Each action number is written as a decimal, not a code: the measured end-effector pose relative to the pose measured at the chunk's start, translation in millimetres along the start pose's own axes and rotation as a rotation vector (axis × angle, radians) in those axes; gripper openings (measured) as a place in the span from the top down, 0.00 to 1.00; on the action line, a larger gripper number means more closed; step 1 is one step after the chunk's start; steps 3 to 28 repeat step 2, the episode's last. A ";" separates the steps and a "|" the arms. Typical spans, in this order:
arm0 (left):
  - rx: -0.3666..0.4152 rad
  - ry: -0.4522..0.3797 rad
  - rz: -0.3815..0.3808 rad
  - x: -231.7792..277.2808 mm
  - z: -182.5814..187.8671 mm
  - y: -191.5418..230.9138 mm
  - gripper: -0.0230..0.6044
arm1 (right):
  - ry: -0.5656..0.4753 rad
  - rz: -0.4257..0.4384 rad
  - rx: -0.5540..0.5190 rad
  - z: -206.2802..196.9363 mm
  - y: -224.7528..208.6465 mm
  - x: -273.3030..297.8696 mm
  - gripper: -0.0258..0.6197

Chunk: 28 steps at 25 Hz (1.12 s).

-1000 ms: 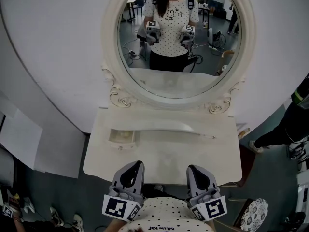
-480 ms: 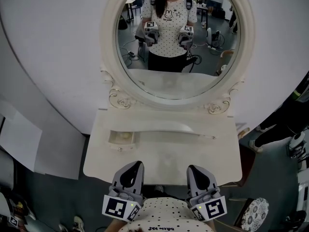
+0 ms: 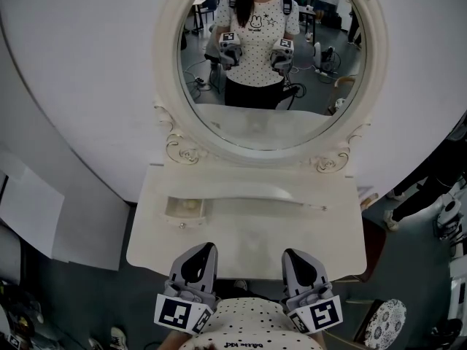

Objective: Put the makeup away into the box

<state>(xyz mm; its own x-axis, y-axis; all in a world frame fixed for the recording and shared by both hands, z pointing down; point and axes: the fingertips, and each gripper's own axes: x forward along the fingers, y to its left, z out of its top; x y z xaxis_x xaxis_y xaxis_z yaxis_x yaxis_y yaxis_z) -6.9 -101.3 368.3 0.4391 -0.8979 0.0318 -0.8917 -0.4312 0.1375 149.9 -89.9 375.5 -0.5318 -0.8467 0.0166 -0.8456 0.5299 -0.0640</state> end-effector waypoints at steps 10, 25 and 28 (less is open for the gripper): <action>0.000 -0.001 0.001 -0.2 0.2 0.6 0.96 | -0.002 0.001 0.000 0.0 0.5 0.5 0.95; 0.000 -0.001 0.001 -0.2 0.2 0.6 0.96 | -0.002 0.001 0.000 0.0 0.5 0.5 0.95; 0.000 -0.001 0.001 -0.2 0.2 0.6 0.96 | -0.002 0.001 0.000 0.0 0.5 0.5 0.95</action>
